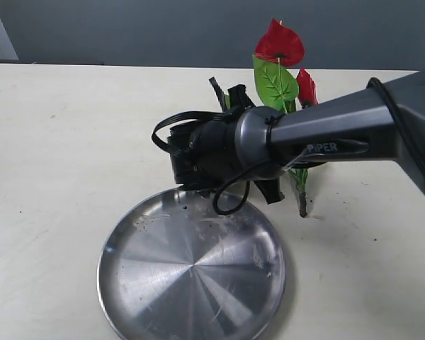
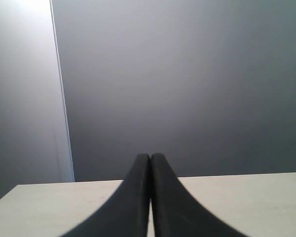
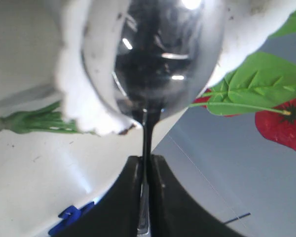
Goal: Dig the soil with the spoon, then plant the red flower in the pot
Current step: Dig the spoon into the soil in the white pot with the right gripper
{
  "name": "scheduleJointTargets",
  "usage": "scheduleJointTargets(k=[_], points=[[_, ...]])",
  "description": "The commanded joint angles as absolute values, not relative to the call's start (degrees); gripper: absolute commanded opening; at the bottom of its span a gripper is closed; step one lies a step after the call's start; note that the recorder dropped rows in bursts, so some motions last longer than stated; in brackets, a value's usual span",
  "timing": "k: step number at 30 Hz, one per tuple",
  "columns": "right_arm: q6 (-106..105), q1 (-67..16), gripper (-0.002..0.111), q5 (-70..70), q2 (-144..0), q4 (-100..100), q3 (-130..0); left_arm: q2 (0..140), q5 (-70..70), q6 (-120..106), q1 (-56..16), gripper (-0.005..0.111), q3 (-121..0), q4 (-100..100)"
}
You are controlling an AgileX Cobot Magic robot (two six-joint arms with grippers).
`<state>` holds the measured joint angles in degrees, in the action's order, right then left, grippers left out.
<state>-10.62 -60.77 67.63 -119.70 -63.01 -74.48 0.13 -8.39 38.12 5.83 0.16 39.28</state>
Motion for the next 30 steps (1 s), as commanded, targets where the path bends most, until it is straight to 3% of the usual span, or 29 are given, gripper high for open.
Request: scheduleJointTargets(k=[1,13,30], points=[[-10.1,-60.5,-0.001,70.0,-119.1,-64.8,-74.7,0.0,-8.6,38.4,5.5,0.000,0.0,38.9],[-13.1,-61.4,-0.001,64.9,-118.0,-59.9,-74.7,0.0,-8.6,38.4,5.5,0.000,0.0,38.9],[-7.9,-61.3,-0.001,70.0,-119.0,-65.7,-75.5,0.0,-8.6,38.4,5.5,0.000,0.0,38.9]])
